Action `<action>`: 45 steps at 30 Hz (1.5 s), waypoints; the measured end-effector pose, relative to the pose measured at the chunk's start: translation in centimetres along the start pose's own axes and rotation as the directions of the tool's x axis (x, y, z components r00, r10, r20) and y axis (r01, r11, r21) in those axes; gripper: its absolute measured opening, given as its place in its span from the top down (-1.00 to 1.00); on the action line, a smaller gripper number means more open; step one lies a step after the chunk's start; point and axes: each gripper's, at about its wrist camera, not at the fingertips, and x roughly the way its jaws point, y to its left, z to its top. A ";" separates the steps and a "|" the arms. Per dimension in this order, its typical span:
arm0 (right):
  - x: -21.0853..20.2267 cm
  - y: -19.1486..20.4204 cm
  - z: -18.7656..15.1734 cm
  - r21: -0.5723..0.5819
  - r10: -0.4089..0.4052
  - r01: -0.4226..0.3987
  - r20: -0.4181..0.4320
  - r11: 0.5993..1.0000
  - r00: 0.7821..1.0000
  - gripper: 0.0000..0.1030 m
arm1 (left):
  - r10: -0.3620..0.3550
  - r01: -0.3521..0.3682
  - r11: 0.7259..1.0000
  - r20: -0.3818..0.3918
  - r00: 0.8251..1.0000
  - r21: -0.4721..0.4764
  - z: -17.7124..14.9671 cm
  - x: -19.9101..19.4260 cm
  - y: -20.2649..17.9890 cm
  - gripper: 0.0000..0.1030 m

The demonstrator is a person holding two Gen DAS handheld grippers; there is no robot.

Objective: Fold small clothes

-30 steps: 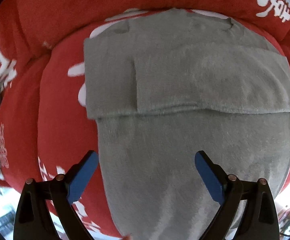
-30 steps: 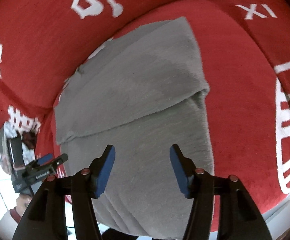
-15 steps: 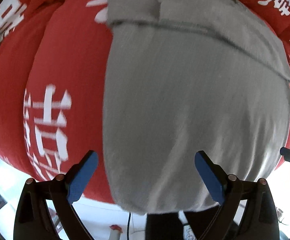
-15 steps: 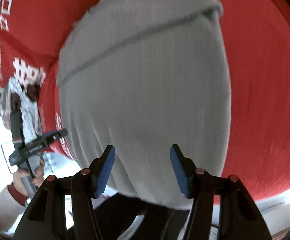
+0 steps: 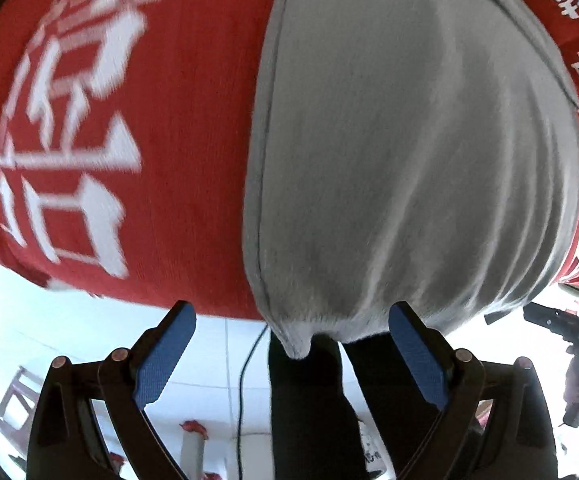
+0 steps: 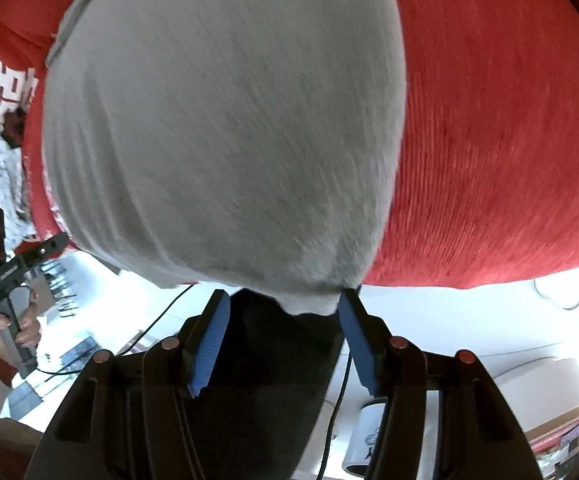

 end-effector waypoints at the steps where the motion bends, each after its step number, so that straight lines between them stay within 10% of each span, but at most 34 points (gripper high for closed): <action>1: 0.5 0.0 -0.1 -0.001 -0.006 0.006 0.007 1.000 1.000 -0.18 | -0.012 0.012 1.000 -0.013 1.000 -0.010 -0.2 0.8 0.0 -0.89; 8: 2.7 0.0 -0.4 -0.017 0.004 -0.004 0.044 1.000 0.999 -0.19 | -0.044 0.044 0.999 -0.009 0.999 -0.021 -1.5 2.8 -3.3 -0.77; 10: 3.2 -0.4 -0.8 -0.008 0.021 -0.020 0.047 1.000 0.999 -0.17 | -0.084 0.084 0.996 -0.006 0.996 -0.015 -2.0 2.7 -3.4 -0.36; 12: 3.1 -0.7 -1.1 0.026 0.045 -0.046 0.058 0.999 0.997 0.56 | -0.124 0.124 0.992 -0.017 0.992 0.010 -3.1 3.0 -3.9 0.54; 15: 1.8 -0.5 -1.6 0.087 0.135 -0.144 0.099 0.986 0.986 0.87 | -0.137 0.137 0.989 -0.009 0.991 0.062 -3.4 1.8 -4.7 0.78; 23: -5.2 2.2 -1.2 0.082 0.414 -0.450 0.276 0.889 0.868 0.87 | -0.276 0.257 0.954 0.117 0.954 0.157 -1.0 -7.0 -6.9 0.78; 28: -8.7 5.3 3.4 0.052 0.488 -0.545 0.381 0.837 0.786 0.87 | -0.298 0.256 0.948 0.237 0.925 0.190 4.3 -11.0 -8.5 0.78; 32: -10.1 6.4 8.8 0.036 0.497 -0.560 0.416 0.828 0.761 0.89 | -0.286 0.237 0.953 0.313 0.906 0.187 9.9 -12.9 -10.6 0.78; 37: -12.9 5.7 14.5 0.054 0.444 -0.516 0.438 0.855 0.781 0.89 | -0.192 0.151 0.978 0.349 0.917 0.142 15.6 -12.6 -10.6 0.78; 41: -14.0 6.6 16.9 0.045 0.304 -0.351 0.405 0.935 0.862 0.86 | -0.110 0.065 0.989 0.355 0.928 0.136 16.1 -12.7 -10.6 0.72; 44: -14.6 7.0 17.6 0.003 0.221 -0.239 0.369 0.971 0.903 0.81 | -0.043 -0.015 0.984 0.319 0.947 0.177 15.1 -12.3 -10.2 -0.68; 45: -14.7 7.4 17.7 -0.028 0.185 -0.187 0.356 0.982 0.916 0.72 | -0.029 -0.040 0.979 0.332 0.943 0.198 14.3 -12.4 -10.4 -0.69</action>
